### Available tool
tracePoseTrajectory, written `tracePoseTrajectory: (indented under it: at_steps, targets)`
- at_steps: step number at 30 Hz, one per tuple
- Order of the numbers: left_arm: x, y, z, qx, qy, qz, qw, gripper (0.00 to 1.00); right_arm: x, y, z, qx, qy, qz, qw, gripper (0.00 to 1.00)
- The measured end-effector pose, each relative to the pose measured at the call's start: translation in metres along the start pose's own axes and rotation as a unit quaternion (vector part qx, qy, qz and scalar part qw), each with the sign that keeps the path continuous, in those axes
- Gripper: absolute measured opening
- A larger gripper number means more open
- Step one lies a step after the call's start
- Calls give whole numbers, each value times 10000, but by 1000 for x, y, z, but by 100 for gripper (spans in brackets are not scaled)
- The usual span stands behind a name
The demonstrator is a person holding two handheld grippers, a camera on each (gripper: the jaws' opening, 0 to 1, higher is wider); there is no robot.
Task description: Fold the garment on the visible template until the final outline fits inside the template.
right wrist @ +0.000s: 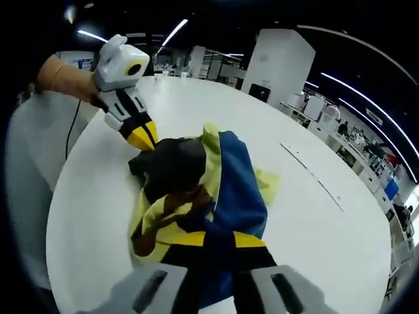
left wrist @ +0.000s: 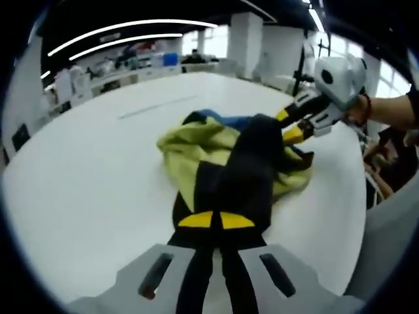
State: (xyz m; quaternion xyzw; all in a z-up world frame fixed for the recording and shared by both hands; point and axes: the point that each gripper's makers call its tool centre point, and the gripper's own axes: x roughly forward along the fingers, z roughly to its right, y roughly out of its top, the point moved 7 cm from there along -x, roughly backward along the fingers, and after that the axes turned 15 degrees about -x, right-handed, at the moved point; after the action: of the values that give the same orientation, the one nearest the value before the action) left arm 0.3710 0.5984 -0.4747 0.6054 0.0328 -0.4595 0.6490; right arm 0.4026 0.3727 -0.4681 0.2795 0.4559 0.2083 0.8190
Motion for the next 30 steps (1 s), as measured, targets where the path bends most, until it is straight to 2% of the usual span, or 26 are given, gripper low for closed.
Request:
tracePoseTrajectory:
  at_steps: [7, 13, 16, 18, 21, 24, 30]
  targets:
    - [-3, 0, -1, -149, 5, 69, 9999, 0, -6, 3, 5, 73, -153, 82, 9998, 0]
    - [-15, 3, -1, -335, 45, 262, 9991, 0, -20, 6, 11, 611, -415, 315, 9968, 0]
    - [-25, 7, 0, -400, 60, 403, 9984, 0, -32, 5, 16, 957, -575, 458, 9927, 0]
    - [-32, 10, -1, -409, 142, 481, 9979, 0, -39, 4, 19, 1086, -645, 473, 9909, 0]
    - [-44, 16, -4, -429, 380, 601, 9965, 0, -50, 4, 23, 1056, -801, 445, 9902, 0]
    - [-53, 24, -4, -468, 416, 800, 9948, 0, -63, 6, 30, 1212, -960, 553, 9864, 0]
    - [-69, 37, -4, -337, 562, 993, 9929, 0, -82, 10, 42, 1416, -1221, 652, 9802, 0]
